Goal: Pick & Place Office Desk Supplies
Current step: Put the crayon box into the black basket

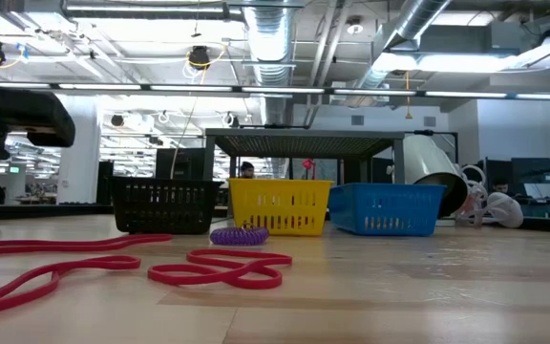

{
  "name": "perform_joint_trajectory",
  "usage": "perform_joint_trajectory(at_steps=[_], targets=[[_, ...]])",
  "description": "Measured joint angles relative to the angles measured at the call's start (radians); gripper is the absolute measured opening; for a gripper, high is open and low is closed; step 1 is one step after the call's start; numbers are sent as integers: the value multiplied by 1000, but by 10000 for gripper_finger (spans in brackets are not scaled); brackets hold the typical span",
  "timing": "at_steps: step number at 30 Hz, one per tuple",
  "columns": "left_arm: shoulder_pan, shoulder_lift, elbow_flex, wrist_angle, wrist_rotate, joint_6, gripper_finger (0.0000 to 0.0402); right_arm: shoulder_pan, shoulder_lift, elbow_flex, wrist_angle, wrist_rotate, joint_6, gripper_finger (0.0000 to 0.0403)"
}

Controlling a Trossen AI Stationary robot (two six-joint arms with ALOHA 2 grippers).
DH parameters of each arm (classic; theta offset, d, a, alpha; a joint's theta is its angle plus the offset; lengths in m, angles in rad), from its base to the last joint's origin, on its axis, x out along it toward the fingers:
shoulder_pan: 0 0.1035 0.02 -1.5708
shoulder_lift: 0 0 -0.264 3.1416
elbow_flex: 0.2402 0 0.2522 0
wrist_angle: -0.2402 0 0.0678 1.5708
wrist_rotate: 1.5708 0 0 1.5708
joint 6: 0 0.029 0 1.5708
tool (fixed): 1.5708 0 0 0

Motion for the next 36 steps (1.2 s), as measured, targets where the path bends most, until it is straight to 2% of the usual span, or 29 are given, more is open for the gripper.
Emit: perform_joint_trajectory(at_steps=[6,14,23,36], targets=[[1,1,-2,-4,58,0,93,0,0,0,0,-1,2,74],[0,3,-2,-4,103,-4,59,0,0,0,0,-2,2,74],[1,3,-3,-4,110,-10,7,0,0,0,0,-2,2,74],[0,-5,2,-50,96,-18,1,0,0,0,8,-2,6,74]])
